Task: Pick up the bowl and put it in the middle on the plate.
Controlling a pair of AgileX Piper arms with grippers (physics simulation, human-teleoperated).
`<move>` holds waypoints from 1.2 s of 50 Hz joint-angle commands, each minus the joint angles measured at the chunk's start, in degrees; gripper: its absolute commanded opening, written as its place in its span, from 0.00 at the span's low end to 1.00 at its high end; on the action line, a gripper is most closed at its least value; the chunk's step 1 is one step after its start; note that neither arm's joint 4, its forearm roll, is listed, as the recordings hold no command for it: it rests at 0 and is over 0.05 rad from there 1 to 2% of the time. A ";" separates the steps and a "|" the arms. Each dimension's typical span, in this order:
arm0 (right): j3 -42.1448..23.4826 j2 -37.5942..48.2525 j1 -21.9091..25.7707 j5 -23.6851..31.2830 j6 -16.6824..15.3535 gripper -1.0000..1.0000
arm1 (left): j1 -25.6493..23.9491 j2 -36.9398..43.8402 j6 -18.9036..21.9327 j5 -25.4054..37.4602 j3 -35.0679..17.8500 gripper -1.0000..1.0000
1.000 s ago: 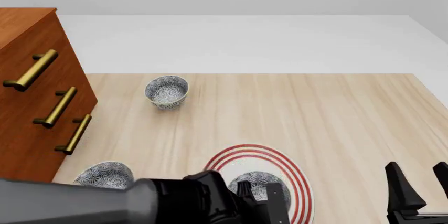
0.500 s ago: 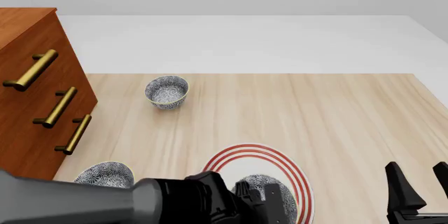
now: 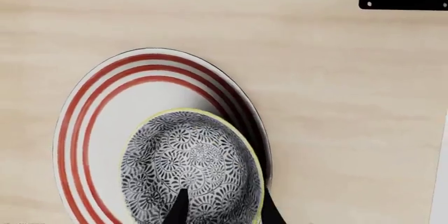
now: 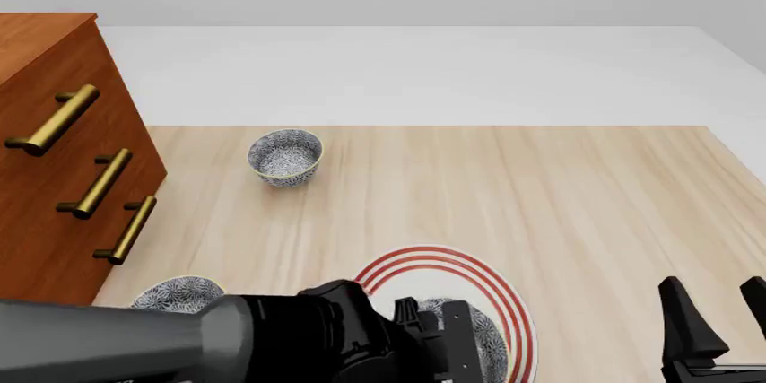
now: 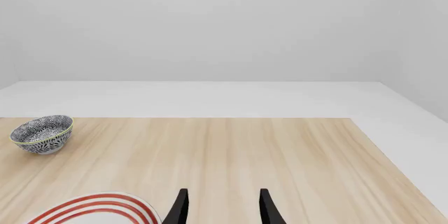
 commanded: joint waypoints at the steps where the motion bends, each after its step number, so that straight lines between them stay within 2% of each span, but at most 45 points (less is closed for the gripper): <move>1: 0.00 0.00 0.00 0.00 0.01 1.00 | -1.08 -2.05 -0.50 0.79 0.66 1.00; 13: 0.00 -0.02 0.01 0.00 -0.02 1.00 | -0.86 -5.48 -0.52 0.71 2.15 1.00; 15: 0.00 -0.01 0.00 0.00 0.00 1.00 | -1.52 -5.86 -2.55 0.84 1.64 1.00; 21: 0.00 0.01 0.00 0.00 0.00 1.00 | 0.91 -7.71 -0.46 -0.41 2.43 1.00; 30: 0.00 0.01 0.01 0.00 -0.02 1.00 | 1.63 -10.72 0.93 -0.59 3.99 1.00; 60: 0.00 0.01 0.01 0.00 0.00 1.00 | 1.97 -17.95 0.43 -3.03 10.52 1.00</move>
